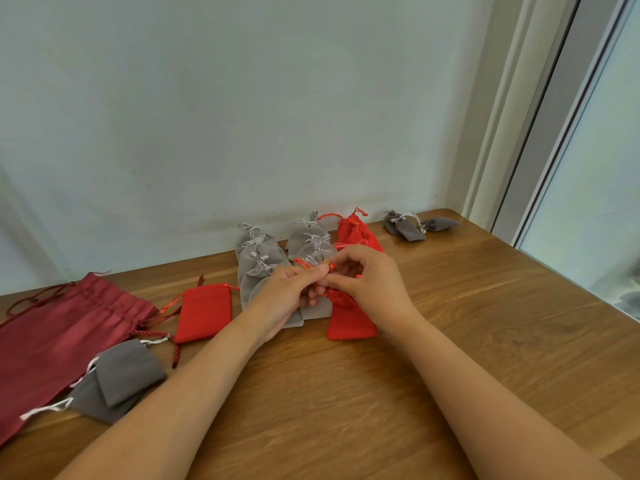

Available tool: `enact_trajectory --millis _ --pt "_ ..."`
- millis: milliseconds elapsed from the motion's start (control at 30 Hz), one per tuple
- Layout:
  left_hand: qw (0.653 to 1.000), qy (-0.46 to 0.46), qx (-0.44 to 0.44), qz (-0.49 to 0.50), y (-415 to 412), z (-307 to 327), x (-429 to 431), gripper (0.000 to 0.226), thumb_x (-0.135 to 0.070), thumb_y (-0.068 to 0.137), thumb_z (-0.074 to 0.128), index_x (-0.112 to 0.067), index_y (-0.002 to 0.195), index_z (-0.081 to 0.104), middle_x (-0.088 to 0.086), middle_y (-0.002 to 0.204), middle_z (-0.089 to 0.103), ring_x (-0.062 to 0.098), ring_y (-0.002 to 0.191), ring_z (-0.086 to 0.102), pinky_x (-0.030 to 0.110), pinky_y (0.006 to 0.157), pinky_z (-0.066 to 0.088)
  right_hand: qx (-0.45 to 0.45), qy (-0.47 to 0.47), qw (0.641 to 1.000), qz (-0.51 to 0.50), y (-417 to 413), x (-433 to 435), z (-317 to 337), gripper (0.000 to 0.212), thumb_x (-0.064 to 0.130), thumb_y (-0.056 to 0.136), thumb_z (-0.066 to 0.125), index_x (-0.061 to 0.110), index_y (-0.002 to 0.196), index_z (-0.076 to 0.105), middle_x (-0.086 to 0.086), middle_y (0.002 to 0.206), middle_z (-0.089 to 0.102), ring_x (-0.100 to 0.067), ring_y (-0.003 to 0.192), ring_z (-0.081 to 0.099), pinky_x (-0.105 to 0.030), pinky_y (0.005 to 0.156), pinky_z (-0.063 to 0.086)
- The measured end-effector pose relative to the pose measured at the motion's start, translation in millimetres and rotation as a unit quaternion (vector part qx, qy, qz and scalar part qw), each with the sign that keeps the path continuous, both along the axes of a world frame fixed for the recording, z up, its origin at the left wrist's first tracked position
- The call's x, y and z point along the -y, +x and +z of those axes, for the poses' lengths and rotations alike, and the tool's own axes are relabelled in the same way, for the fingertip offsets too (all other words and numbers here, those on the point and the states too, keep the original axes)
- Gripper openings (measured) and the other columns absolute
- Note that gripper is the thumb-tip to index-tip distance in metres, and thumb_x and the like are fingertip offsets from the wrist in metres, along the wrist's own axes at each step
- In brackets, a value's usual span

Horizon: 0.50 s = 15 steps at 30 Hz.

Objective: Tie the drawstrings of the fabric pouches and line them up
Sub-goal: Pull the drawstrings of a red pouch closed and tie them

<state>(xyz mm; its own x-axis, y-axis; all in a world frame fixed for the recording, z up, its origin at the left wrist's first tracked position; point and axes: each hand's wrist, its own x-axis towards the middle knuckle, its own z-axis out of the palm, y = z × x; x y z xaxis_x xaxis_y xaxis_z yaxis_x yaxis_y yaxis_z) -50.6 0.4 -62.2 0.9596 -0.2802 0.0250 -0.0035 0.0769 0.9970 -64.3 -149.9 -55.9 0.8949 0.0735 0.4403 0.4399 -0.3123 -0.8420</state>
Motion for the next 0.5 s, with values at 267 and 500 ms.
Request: enact_trajectory --millis 267,500 --pt "1.0 0.005 -0.007 -0.02 -0.4 0.8 -1.4 0.024 -0.016 0.096 0.052 -0.006 0.086 0.071 0.002 0.069 0.068 0.007 0.058 0.05 0.017 0.054 0.039 -0.015 0.04 0.998 -0.055 7.0 8.7 -1.1 0.016 0.012 0.074 0.081 0.026 0.072 0.074 0.002 0.081 0.072 -0.012 0.081 0.065 -0.023 0.074 0.05" --pt "0.996 -0.051 -0.073 -0.03 2.4 1.5 -5.2 0.02 -0.016 0.073 0.066 -0.004 0.087 0.073 0.002 0.073 0.071 0.004 0.057 0.049 0.012 0.048 0.038 -0.064 0.112 0.992 0.012 1.9 9.6 5.2 0.012 0.009 0.08 0.075 0.017 0.072 0.071 0.005 0.073 0.068 0.001 0.068 0.058 -0.012 0.065 0.044"
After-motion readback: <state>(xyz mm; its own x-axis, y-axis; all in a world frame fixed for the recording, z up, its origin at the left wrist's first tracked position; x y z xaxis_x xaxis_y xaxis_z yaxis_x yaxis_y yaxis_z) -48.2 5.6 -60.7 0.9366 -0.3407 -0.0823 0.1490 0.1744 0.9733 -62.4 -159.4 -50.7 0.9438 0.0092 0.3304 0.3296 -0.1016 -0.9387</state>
